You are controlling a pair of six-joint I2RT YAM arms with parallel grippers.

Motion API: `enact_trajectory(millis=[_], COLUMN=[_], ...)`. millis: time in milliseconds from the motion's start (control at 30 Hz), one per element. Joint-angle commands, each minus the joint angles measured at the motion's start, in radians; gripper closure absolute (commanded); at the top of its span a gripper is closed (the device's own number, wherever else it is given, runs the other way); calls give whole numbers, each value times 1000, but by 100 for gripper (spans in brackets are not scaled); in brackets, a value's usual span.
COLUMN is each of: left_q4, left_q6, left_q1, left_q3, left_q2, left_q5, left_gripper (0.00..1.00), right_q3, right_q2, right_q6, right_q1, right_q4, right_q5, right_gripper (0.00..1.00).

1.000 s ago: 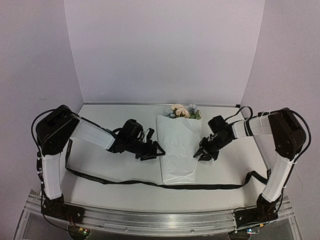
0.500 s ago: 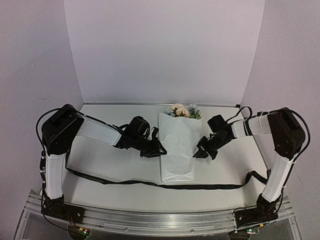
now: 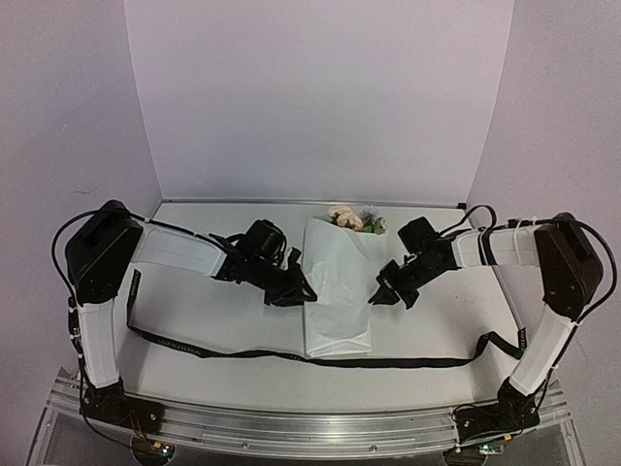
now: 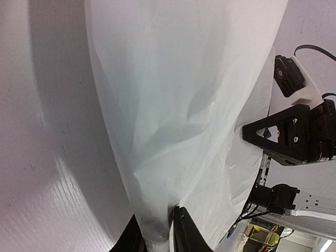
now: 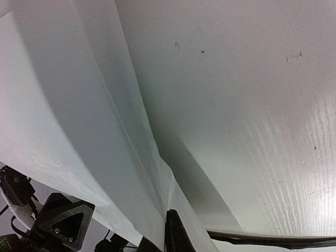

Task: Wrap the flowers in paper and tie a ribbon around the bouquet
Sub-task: Pick up the folded bouquet from the center of the board, then place the folded bouquet on the ribbon.

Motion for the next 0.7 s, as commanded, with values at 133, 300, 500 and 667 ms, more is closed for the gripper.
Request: enact_trajectory(millis=[133,300,500,667], left_q4=[-17,-10,-4,-5], left_q6=[-49,-79,-111,-131], left_q1=[-13,-41,-76,-102], left_q3=[-132,-235,-346,-410], left_q2=[-187,-270,-371,-439], left_q5=[23,2,-37,-73], left_gripper=[81,81,81,79], right_q3=[-51,-87,-114,-136], right_q2=[-102,-136,-154,-161], right_q6=[30,31,40,46], right_q1=[99,176,261,316], right_q4=[-24,-24,-17,-16], right_q5=[87,150,213,266], right_gripper=[100,100,100,100])
